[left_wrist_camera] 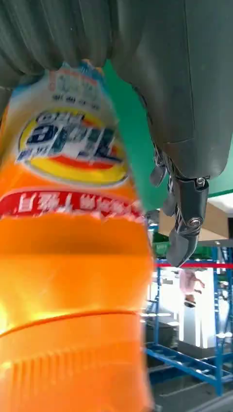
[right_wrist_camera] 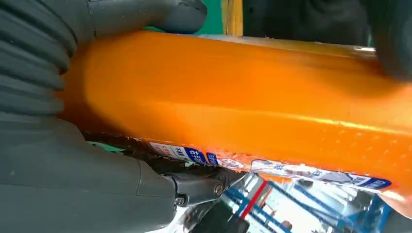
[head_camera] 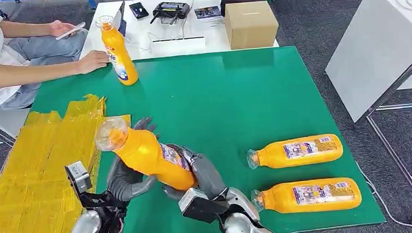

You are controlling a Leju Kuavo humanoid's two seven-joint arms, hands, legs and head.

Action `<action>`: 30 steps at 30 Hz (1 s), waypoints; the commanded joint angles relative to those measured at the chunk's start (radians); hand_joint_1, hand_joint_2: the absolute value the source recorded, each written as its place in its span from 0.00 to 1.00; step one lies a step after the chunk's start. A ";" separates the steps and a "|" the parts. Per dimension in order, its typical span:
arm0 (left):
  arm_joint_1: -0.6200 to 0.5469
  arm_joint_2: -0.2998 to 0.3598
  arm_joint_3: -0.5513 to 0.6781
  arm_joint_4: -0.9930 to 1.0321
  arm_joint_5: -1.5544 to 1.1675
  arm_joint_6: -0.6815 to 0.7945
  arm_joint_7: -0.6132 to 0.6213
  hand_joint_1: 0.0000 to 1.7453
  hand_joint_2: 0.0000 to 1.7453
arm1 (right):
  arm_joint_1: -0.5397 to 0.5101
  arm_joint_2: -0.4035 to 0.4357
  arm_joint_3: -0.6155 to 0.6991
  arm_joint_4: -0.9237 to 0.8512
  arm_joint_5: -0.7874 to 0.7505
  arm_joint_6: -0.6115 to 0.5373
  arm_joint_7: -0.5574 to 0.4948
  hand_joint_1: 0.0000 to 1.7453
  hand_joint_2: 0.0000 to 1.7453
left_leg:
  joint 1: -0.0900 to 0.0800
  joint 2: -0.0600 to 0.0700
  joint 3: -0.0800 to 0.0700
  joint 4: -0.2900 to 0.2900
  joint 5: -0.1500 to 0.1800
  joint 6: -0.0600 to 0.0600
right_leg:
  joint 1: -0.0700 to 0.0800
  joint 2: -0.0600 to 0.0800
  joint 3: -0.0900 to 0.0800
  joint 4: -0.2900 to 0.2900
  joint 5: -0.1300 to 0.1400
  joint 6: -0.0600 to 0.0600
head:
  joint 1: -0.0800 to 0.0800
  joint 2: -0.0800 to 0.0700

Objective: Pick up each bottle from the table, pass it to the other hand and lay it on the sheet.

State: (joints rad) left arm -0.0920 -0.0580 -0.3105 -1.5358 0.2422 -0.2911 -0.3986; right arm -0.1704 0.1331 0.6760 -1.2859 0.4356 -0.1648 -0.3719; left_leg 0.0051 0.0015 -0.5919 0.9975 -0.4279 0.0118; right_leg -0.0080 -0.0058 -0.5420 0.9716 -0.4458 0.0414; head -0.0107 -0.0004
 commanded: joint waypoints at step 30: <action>-0.055 -0.027 0.020 0.072 -0.108 0.246 -0.069 1.00 1.00 | -0.065 -0.025 0.121 0.099 0.015 0.015 0.024 1.00 1.00 | 0.001 -0.002 0.002 -0.001 -0.001 0.000 | 0.001 -0.001 0.003 -0.001 -0.001 -0.001 | 0.000 0.000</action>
State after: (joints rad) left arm -0.0904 -0.0683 -0.3212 -1.5198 0.1557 -0.1099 -0.4600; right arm -0.2374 0.1366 0.7458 -1.1955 0.4422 -0.1438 -0.3464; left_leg 0.0052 0.0017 -0.5920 0.9975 -0.4279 0.0118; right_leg -0.0079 -0.0057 -0.5425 0.9716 -0.4458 0.0414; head -0.0107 -0.0004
